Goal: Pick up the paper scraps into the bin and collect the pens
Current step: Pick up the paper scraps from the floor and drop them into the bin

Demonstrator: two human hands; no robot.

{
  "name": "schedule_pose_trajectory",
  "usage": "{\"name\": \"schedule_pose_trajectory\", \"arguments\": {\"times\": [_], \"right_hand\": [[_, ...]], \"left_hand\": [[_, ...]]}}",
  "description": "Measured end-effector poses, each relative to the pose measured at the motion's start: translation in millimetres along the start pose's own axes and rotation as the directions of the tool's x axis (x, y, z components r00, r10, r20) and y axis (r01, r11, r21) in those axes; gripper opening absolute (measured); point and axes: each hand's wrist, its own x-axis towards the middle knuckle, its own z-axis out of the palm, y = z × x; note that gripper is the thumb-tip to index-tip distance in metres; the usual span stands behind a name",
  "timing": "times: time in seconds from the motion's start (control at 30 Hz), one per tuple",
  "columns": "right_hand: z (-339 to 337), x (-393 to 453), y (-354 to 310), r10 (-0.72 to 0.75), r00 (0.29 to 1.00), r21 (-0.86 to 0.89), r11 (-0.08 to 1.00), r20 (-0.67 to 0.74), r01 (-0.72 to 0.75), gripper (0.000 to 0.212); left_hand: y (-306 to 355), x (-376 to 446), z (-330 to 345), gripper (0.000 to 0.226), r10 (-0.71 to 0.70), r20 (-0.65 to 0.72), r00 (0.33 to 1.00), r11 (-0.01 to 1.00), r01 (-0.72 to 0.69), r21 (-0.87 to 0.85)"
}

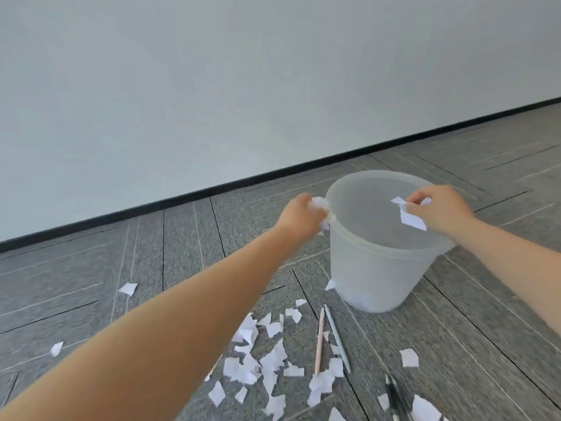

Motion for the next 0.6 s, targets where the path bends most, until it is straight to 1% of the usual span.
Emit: {"name": "schedule_pose_trajectory", "arguments": {"times": [0.07,0.13,0.2,0.23,0.3,0.33,0.37,0.4,0.43,0.5,0.53,0.6], "right_hand": [[2.5,3.2,12.8,-0.02,0.997,-0.047,0.999,0.072,0.024,0.02],[3.5,4.8,23.8,-0.046,0.988,-0.139,0.988,0.15,0.067,0.028],[3.9,6.9,36.3,-0.062,0.984,-0.224,0.97,0.167,0.099,0.034],[3.8,7.1,42.0,-0.06,0.986,-0.241,0.966,0.156,0.097,0.031],[4.0,7.0,51.0,-0.066,0.988,-0.221,0.97,0.141,0.096,0.023],[4.9,6.7,55.1,-0.085,0.988,-0.211,0.971,0.133,0.112,0.016],[6.2,6.7,58.9,-0.104,0.987,-0.221,0.967,0.124,0.13,0.008],[7.1,5.1,59.8,-0.121,0.986,-0.247,0.958,0.118,0.147,0.005],[9.2,4.7,60.2,-0.127,0.985,-0.278,0.948,0.116,0.155,0.008],[12.3,5.0,60.4,-0.11,0.986,-0.292,0.946,0.126,0.142,0.006],[13.2,5.1,58.9,-0.09,0.987,-0.272,0.954,0.136,0.124,0.007],[15.0,6.8,56.6,-0.039,0.985,-0.251,0.965,0.166,0.081,0.026]], "left_hand": [[28.2,20.7,28.3,0.032,0.025,0.011,1.0,0.999,-0.026,0.032],[47.6,36.7,56.3,0.029,0.064,0.038,0.997,0.991,-0.068,0.111],[55.9,45.8,82.3,0.023,0.109,0.095,0.99,0.952,-0.131,0.275],[54.5,49.6,94.1,0.026,0.117,0.158,0.98,0.904,-0.171,0.392],[42.5,57.6,111.5,0.037,0.073,0.273,0.959,0.724,-0.239,0.647],[34.3,62.0,116.4,0.042,0.033,0.286,0.958,0.628,-0.242,0.74],[25.9,66.4,119.2,0.045,0.006,0.283,0.959,0.564,-0.237,0.791],[18.8,70.6,120.5,0.044,-0.002,0.278,0.961,0.53,-0.235,0.815],[12.4,74.6,120.8,0.042,-0.001,0.28,0.96,0.535,-0.236,0.812],[6.3,76.3,119.1,0.037,0.005,0.302,0.953,0.597,-0.245,0.764],[6.4,75.1,118.3,0.038,0.007,0.318,0.948,0.63,-0.251,0.735],[10.8,69.7,118.0,0.04,0.004,0.363,0.932,0.67,-0.272,0.691]]}}
